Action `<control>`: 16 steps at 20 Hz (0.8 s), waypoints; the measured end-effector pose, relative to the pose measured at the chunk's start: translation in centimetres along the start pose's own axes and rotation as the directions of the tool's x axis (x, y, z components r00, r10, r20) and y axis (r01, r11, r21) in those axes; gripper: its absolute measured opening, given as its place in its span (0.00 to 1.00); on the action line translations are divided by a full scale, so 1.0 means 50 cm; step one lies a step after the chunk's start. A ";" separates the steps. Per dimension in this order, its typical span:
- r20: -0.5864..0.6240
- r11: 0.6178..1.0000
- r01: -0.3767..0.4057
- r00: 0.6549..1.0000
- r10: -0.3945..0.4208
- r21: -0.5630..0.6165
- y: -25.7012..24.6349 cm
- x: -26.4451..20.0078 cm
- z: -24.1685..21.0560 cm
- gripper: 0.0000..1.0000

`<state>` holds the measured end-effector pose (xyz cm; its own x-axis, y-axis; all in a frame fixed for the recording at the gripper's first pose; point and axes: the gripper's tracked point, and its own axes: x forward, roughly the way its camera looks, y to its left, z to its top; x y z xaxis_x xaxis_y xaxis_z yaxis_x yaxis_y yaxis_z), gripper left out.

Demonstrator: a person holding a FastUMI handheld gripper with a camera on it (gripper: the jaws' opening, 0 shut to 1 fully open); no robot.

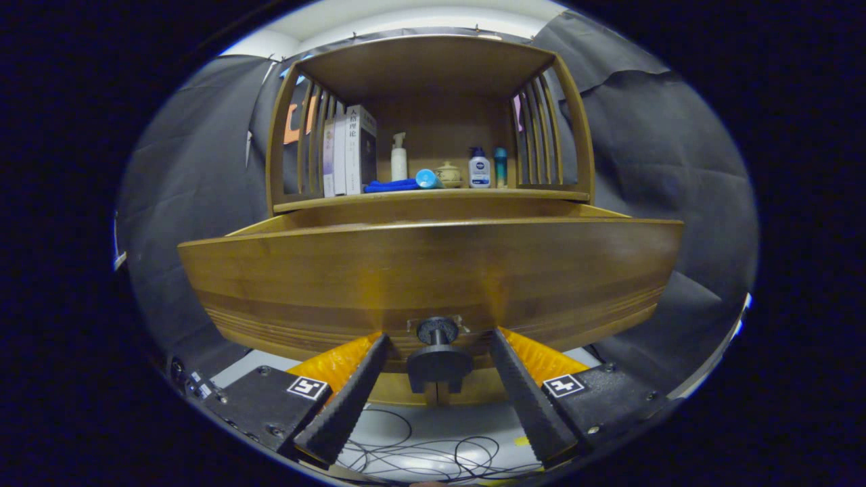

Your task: Pull open the drawer, take out the items inside it, and place them on the countertop above the cabinet.

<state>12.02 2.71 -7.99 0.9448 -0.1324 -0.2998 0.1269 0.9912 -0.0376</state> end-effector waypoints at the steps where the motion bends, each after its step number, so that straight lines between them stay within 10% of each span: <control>1: -0.002 1.000 0.000 1.000 0.000 0.002 0.002 0.009 0.004 1.00; 16: -0.041 1.000 0.018 0.999 -0.019 -0.012 0.016 0.120 0.048 1.00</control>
<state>18.50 2.73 -7.54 0.9289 -0.1509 -0.3381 0.1407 0.9886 -0.0544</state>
